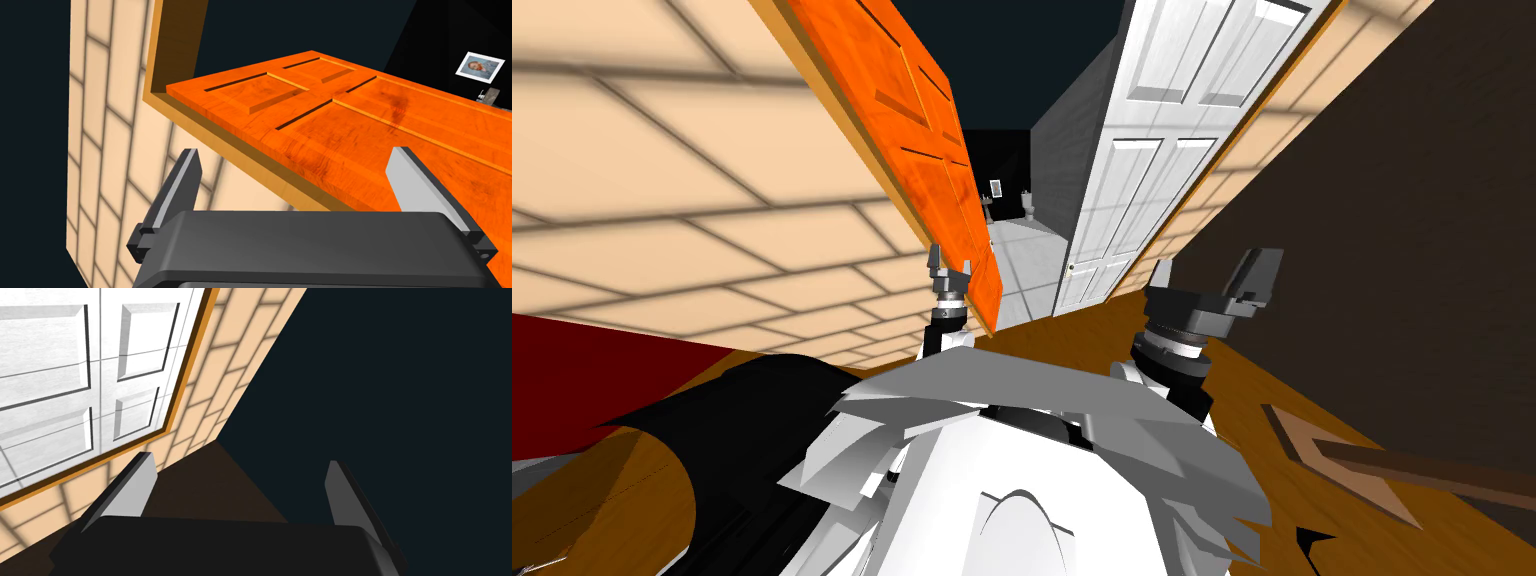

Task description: Push the door open

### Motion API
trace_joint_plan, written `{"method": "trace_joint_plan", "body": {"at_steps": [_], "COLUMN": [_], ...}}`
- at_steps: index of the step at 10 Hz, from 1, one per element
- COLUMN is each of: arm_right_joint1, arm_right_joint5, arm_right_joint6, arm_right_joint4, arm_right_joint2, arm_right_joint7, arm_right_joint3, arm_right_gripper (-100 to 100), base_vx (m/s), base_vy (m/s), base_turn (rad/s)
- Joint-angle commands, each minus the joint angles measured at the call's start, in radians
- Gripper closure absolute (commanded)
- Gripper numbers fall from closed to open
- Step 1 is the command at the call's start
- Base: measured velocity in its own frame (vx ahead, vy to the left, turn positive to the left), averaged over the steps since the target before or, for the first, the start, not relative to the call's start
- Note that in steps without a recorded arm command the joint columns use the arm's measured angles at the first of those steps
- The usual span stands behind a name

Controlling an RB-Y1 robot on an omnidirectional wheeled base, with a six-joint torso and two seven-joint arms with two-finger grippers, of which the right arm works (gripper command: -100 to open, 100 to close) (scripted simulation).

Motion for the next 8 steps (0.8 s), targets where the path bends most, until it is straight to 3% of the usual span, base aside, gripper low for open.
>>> {"method": "trace_joint_plan", "body": {"at_steps": [1, 8], "arm_right_joint1": [-0.007, -0.042], "arm_right_joint5": [0.001, 0.007], "arm_right_joint6": [-0.003, -0.019], "arm_right_joint4": [0.034, 0.204], "arm_right_joint2": [-0.005, -0.023], "arm_right_joint7": [0.0, -0.001], "arm_right_joint3": [0.004, 0.026], "arm_right_gripper": [-100, -100], "base_vx": [0.082, 0.111], "base_vy": [-0.022, -0.052], "base_turn": [0.046, 0.055]}}
